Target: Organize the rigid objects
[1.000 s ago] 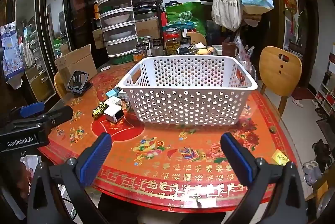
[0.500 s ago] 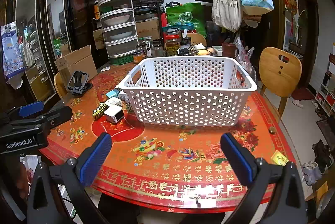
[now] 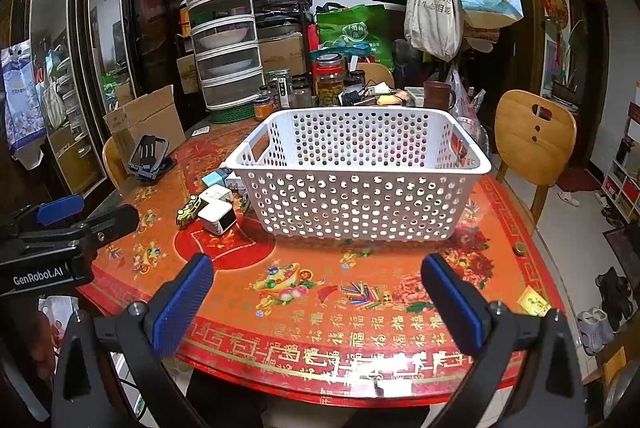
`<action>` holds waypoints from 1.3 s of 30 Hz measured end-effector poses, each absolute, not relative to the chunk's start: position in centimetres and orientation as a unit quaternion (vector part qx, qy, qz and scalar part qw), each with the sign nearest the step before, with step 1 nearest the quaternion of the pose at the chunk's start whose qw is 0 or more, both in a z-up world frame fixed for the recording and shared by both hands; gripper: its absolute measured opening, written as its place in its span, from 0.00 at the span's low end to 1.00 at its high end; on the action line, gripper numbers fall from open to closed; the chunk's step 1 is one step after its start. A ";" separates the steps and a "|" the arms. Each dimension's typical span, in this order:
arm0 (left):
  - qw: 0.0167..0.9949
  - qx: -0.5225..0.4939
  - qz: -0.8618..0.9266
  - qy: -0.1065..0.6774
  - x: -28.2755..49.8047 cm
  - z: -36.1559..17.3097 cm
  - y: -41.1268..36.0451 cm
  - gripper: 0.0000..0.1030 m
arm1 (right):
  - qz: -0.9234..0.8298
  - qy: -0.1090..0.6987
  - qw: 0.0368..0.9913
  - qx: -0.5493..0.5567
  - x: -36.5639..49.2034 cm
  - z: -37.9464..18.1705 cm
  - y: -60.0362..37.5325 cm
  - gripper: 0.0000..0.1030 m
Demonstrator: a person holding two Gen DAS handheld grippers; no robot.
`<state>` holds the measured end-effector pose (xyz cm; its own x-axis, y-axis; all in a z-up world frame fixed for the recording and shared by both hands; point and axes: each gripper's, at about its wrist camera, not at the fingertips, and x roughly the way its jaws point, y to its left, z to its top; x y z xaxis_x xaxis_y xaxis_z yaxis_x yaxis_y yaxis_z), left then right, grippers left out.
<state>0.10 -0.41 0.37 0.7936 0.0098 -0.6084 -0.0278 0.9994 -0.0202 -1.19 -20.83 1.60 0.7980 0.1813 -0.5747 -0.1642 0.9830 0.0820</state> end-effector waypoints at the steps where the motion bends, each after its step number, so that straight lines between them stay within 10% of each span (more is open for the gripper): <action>1: 0.947 -0.014 0.010 0.321 0.1 0.4 -0.4 0.99 | 0.091 0.305 0.948 0.014 -1.2 1.6 -20.8 1.00; 39: 0.946 -0.018 0.007 0.325 0.1 0.3 -0.5 0.99 | 0.091 0.306 0.948 0.013 -1.2 1.5 -20.7 1.00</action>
<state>0.13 -0.45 0.30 0.7891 0.0019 -0.6143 -0.0256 0.9992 -0.0297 -1.20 -20.72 1.53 0.7966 0.1801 -0.5770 -0.1641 0.9832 0.0803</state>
